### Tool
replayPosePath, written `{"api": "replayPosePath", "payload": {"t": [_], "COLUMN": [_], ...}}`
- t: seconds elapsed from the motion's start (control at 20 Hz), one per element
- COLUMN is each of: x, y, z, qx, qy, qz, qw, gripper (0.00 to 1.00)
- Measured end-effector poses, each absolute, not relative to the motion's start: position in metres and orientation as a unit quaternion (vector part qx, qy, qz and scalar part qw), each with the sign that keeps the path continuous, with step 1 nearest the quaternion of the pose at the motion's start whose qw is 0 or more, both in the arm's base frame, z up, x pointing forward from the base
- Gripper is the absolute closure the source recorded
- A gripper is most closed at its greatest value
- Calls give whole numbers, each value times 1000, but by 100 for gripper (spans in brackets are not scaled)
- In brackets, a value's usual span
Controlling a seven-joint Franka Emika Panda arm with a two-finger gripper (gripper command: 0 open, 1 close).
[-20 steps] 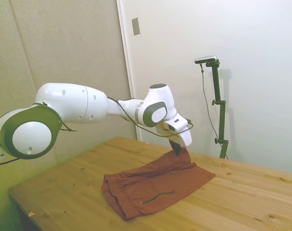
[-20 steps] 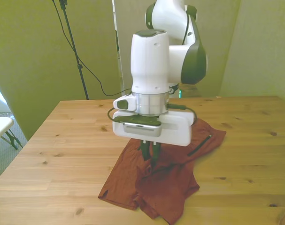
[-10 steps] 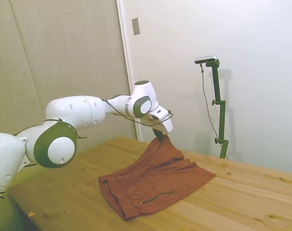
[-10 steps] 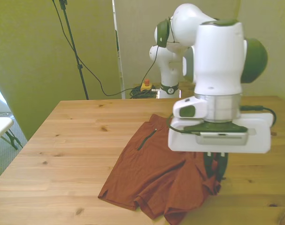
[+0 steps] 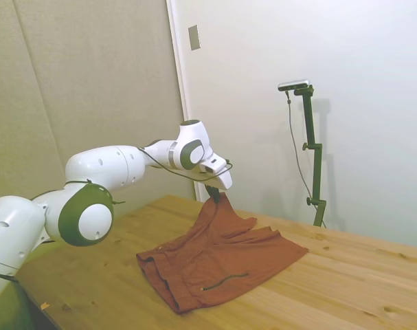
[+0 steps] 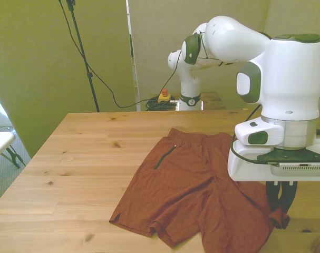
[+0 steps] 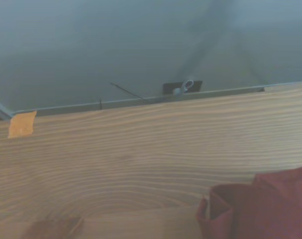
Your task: Unfold the shorts
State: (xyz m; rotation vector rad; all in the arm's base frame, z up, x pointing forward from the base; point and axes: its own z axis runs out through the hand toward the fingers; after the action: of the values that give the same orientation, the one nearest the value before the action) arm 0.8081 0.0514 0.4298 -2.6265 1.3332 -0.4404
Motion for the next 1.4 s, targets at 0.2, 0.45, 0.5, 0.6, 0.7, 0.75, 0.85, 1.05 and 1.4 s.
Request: {"api": "replayPosePath", "payload": {"t": [0.2,0.45,0.5,0.6,0.7,0.75,0.85,1.05,1.4], "x": [807,805,804,795,782,774,758,726,667], "y": [57,65,65,60,52,48,38,22,24], "z": [434,446,450,458,471,480,498,515,513], "qx": [-881,-882,-881,-878,-878,-878,-877,-879,-888], "qy": [442,437,438,452,457,459,463,462,446], "qz": [-150,-156,-158,-147,-138,-135,-130,-116,-109], "qw": [82,86,82,59,34,24,17,16,22], "gripper": [0,0,0,0,0,0,0,0,0]}}
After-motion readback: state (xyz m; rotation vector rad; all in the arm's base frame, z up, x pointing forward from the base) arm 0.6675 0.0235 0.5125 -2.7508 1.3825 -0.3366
